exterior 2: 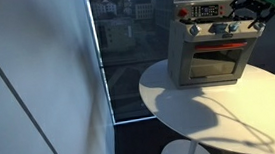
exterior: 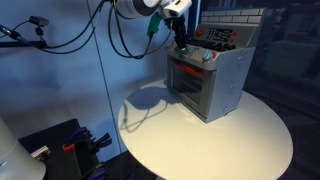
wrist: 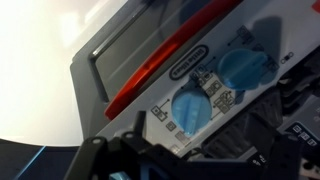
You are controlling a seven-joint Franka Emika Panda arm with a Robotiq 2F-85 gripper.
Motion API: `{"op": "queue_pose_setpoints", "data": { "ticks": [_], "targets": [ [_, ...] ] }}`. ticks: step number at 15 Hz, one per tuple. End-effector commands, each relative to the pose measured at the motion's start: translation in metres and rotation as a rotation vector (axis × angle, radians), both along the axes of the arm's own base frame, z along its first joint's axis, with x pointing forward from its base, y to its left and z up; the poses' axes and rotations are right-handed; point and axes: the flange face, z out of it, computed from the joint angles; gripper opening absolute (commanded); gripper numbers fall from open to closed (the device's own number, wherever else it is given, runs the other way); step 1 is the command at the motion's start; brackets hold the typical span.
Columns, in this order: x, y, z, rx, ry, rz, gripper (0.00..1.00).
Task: Turn the second blue knob from the right to the left
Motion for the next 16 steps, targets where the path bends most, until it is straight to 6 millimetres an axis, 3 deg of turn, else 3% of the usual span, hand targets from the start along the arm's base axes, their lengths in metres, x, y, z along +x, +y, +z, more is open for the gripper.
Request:
{"op": "queue_pose_setpoints", "data": {
  "ticks": [1, 16],
  "targets": [
    [0.009, 0.002, 0.004, -0.001, -0.024, 0.003, 1.0],
    [0.025, 0.008, 0.002, -0.001, -0.037, 0.015, 1.0]
  ]
}}
